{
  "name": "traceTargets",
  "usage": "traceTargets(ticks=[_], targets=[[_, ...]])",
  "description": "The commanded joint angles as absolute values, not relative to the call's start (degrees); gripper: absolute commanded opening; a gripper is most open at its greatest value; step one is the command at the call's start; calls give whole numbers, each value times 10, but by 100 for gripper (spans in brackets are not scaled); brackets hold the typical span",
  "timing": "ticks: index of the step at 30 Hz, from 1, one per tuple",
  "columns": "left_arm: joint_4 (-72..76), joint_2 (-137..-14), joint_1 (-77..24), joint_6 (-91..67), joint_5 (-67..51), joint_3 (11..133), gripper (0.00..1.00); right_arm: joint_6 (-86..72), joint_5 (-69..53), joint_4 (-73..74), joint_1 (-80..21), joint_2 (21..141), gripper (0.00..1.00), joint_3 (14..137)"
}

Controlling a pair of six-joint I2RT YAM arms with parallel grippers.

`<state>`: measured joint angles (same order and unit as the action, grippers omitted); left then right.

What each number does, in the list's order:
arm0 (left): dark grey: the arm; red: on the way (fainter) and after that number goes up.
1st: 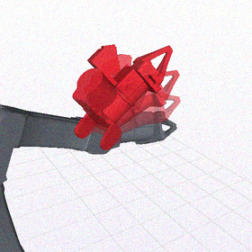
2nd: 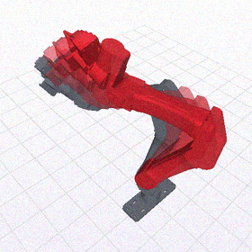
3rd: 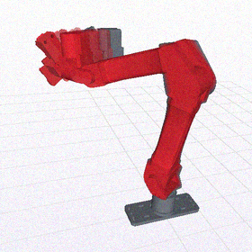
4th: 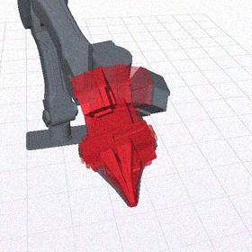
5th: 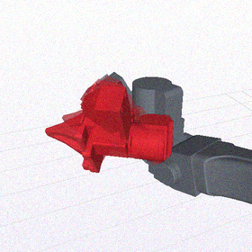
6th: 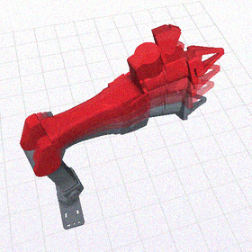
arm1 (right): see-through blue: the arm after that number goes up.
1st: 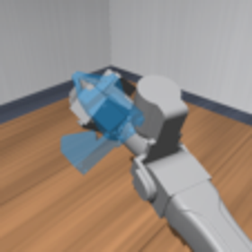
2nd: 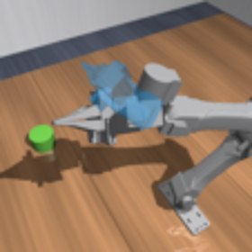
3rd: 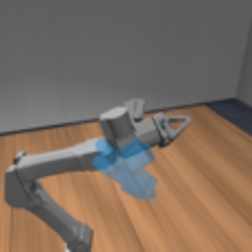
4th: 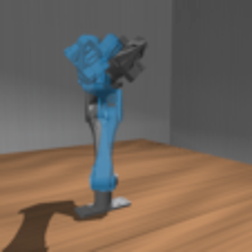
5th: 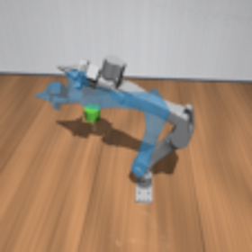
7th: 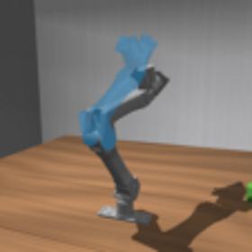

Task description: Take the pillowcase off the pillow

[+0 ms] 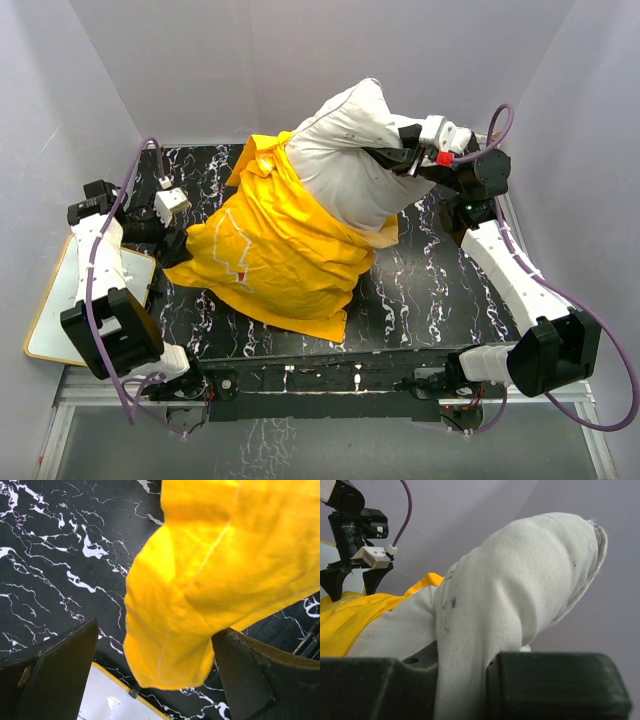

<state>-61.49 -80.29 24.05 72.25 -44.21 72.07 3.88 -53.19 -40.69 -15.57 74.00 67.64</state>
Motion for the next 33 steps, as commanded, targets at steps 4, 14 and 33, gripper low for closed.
traceTargets(ticks=[4, 14, 33], targets=[[-716, -854, 241, 875, -481, 708, 82, 22, -521, -505, -152, 725, 8, 715], [-667, -832, 241, 916, -446, 643, 70, 19, -494, -481, -150, 728, 8, 728], [-507, -842, 244, 690, -327, 658, 0, 39, -167, -294, -148, 749, 8, 812]])
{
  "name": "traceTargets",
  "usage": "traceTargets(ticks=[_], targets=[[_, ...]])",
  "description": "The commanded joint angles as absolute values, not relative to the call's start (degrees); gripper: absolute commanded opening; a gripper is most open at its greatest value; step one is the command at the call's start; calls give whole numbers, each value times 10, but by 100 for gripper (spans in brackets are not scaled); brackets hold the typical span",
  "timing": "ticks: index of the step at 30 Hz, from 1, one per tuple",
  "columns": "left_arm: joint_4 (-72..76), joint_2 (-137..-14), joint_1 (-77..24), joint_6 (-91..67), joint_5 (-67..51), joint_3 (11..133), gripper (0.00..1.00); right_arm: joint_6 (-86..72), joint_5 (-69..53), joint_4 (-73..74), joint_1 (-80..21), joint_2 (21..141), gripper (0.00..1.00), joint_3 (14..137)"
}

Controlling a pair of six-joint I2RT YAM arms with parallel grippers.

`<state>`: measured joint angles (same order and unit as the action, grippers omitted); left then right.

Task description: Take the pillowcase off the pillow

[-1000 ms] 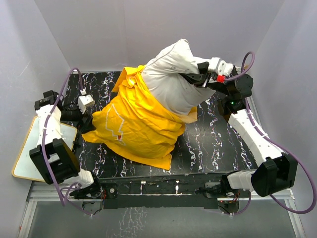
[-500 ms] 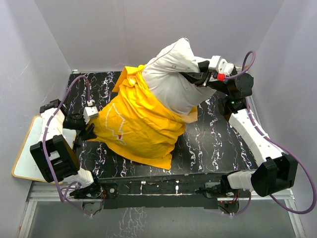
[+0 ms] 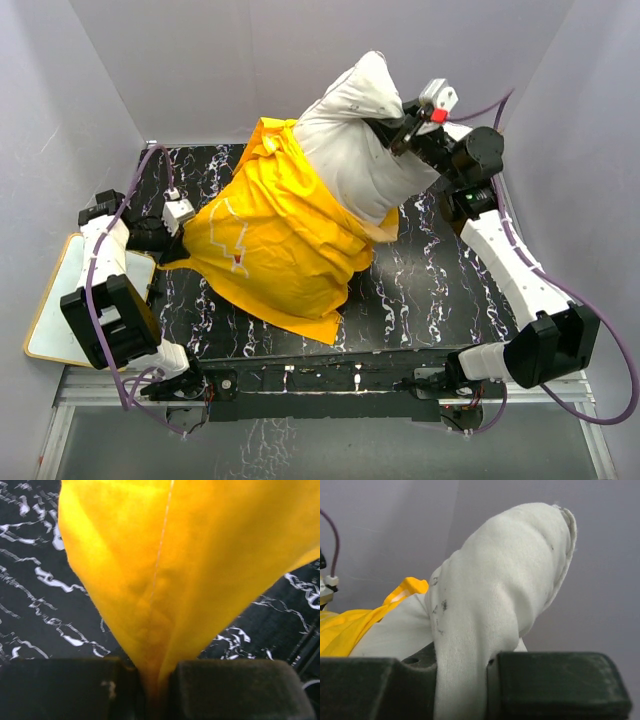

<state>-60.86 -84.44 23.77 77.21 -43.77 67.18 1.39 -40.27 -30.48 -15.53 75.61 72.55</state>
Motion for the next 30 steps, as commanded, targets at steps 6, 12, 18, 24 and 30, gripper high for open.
traceTargets(ticks=[6, 12, 18, 24, 30], targets=[[-440, -848, 273, 652, -258, 668, 0, 47, -1, -305, -140, 735, 8, 790], [-422, -864, 301, 638, -238, 702, 0, 22, 122, -237, -102, 742, 8, 836], [-386, -880, 332, 631, -221, 710, 0, 26, 205, -207, -63, 713, 8, 828], [-366, -912, 346, 621, -204, 736, 0, 23, 269, -199, -44, 705, 8, 836], [-315, -935, 348, 594, -165, 753, 0, 33, 325, -190, -38, 720, 8, 898]])
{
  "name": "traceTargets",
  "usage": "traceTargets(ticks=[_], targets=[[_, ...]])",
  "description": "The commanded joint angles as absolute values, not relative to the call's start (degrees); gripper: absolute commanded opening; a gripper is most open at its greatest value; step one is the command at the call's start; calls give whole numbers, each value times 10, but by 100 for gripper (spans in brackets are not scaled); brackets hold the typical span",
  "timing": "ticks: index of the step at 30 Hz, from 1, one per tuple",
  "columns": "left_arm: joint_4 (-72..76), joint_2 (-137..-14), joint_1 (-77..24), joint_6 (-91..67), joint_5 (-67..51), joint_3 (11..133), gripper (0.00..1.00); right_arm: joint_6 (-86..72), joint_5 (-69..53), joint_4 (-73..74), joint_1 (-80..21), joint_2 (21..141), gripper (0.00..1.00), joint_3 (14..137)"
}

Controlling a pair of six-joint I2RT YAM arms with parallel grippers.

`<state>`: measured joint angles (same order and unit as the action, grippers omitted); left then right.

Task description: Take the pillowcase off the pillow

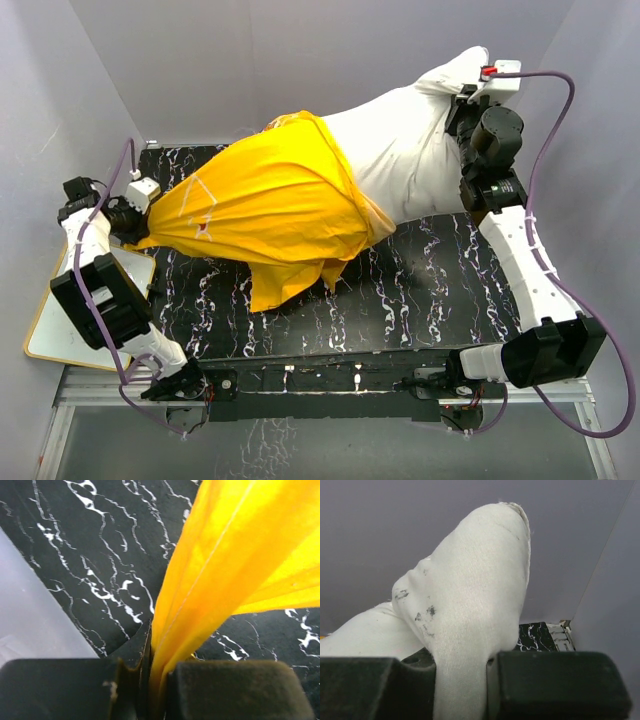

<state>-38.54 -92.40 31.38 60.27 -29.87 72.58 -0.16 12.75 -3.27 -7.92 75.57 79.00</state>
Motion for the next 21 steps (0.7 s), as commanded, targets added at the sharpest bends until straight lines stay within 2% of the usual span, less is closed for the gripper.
traceTargets(ticks=[1, 10, 14, 21], targets=[[-302, -939, 349, 590, -153, 752, 0, 41, 334, -191, -36, 726, 8, 918], [-213, -977, 357, 557, -64, 762, 0, 66, 385, -185, -34, 748, 8, 1009], [-254, -1004, 365, 520, -72, 819, 0, 65, 409, -208, -32, 738, 8, 1009], [-208, -1000, 364, 528, -69, 801, 0, 78, 406, -214, -32, 737, 8, 1026]])
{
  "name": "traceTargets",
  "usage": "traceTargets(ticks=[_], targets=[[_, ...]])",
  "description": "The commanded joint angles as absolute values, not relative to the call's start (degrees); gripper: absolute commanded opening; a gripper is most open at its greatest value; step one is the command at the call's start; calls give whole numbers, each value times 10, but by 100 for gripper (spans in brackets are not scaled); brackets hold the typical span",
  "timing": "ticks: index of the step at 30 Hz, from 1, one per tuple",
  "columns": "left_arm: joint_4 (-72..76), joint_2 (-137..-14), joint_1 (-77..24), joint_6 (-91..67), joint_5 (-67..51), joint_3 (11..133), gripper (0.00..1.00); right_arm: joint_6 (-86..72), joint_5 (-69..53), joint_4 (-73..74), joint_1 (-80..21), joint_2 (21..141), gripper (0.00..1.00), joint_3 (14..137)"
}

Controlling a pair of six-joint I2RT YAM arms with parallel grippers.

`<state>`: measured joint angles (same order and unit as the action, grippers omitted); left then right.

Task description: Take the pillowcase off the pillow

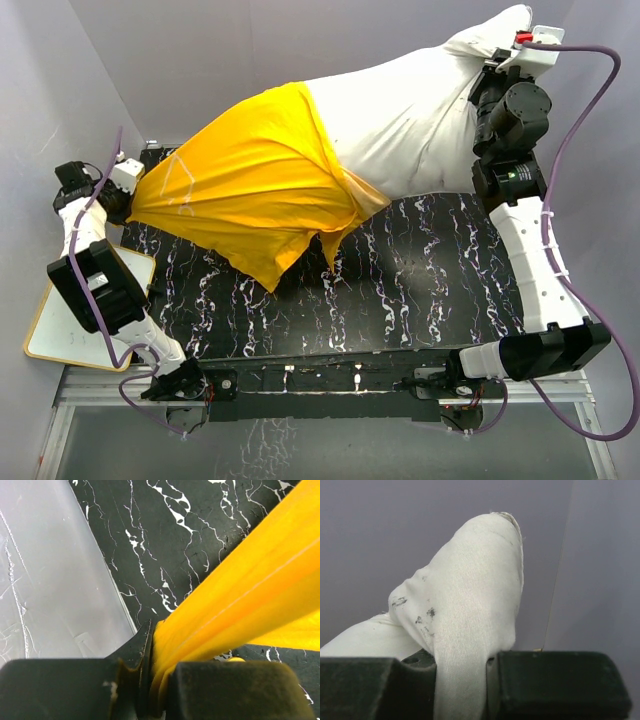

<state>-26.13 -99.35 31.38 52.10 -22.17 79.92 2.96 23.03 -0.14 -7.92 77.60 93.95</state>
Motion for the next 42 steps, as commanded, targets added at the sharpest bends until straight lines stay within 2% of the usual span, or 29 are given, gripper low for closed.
traceTargets(ticks=[1, 2, 3, 4, 6, 8, 9, 16, 24, 30, 34, 38, 42], targets=[[-221, -999, 358, 519, -85, 811, 0, 54, 391, -195, -31, 734, 8, 1024], [-241, -1000, 347, 506, -100, 825, 0, 27, 370, -166, -31, 731, 8, 1021], [-273, -999, 329, 491, -117, 844, 11, 0, 338, -129, -31, 728, 8, 1010], [-311, -994, 310, 487, -144, 863, 26, -32, 317, -99, -31, 726, 8, 998], [-359, -970, 252, 483, -181, 883, 68, -88, 291, -31, -32, 729, 8, 974], [-366, -931, 181, 485, -195, 870, 94, -130, 275, 21, -33, 734, 8, 940], [-366, -910, 142, 489, -197, 862, 97, -142, 264, 33, -34, 733, 8, 914], [-447, -864, -79, 447, -219, 854, 97, -178, 261, 65, -74, 705, 8, 754], [-435, -866, -227, 437, -191, 745, 97, -181, 332, 95, -152, 734, 8, 682], [-392, -906, -289, 412, -181, 716, 97, -178, 323, 91, -155, 742, 8, 661], [-300, -956, -300, 382, -94, 697, 97, -153, 340, 78, -155, 743, 8, 649], [-210, -1008, -282, 367, 18, 693, 97, -100, 362, 46, -148, 737, 8, 646], [-187, -1011, -223, 339, 7, 701, 97, -91, 336, 40, -122, 742, 8, 655]])
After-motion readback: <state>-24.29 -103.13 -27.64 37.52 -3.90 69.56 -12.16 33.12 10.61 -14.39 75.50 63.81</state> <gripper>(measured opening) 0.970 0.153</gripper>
